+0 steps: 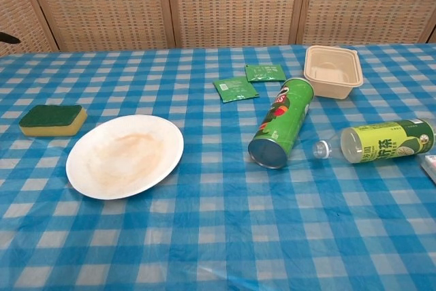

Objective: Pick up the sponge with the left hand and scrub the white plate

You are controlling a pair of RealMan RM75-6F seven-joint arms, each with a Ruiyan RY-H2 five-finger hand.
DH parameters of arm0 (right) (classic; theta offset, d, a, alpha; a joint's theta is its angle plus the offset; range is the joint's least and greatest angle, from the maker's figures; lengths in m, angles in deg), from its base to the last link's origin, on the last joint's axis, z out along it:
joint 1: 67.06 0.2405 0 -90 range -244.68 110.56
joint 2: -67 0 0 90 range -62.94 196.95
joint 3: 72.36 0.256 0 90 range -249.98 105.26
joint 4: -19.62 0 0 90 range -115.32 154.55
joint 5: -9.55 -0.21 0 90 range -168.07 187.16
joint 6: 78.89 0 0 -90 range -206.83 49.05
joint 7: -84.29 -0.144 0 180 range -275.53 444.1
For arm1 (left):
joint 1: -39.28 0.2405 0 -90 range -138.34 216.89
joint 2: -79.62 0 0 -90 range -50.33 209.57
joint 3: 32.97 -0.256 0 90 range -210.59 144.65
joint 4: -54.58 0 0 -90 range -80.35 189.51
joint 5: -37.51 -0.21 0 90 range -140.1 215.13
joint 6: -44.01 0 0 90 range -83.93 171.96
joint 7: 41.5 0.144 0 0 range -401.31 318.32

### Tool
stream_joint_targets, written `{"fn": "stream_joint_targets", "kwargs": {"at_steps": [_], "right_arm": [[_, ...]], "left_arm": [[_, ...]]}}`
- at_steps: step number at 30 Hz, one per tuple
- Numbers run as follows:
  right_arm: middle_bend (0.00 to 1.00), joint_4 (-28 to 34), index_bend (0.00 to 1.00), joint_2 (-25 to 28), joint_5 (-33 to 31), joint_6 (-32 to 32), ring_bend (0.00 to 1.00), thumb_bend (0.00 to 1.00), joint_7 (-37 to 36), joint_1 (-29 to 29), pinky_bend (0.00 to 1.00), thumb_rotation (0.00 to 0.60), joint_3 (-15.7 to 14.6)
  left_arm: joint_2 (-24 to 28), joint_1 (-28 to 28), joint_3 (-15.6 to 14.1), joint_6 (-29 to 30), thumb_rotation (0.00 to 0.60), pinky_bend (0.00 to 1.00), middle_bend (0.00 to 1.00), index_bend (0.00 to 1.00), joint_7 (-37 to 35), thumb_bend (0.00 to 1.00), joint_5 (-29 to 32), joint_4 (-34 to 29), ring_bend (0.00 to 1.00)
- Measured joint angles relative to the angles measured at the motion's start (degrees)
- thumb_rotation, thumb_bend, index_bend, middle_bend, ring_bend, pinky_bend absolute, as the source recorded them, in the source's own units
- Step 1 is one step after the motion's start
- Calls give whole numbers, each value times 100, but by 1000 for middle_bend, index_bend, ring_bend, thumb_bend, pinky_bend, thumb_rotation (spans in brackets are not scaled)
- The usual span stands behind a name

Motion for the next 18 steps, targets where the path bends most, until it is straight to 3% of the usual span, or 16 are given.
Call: {"fn": "stream_joint_targets", "kwargs": {"at_steps": [7,11,18], "right_arm": [[0,-49,0,-32,-176,-102,0,0,42,29,0,600,51],[0,-60,0,-42,-246,-149,0,0,62,46,0,600,71],[0,-134,0,-41,-409,-275,0,0,5,79,0,600,105]], "left_arm": [[-740,-839,130,-1188,600,124,48,53,221,87,484,1168,90],[-1093,-1082,149,-1503,600,199,125,94,317,152,658,1694,156],[-1651,-1381,60,-1870,600,219,161,139,95,188,708,2565,183]]}}
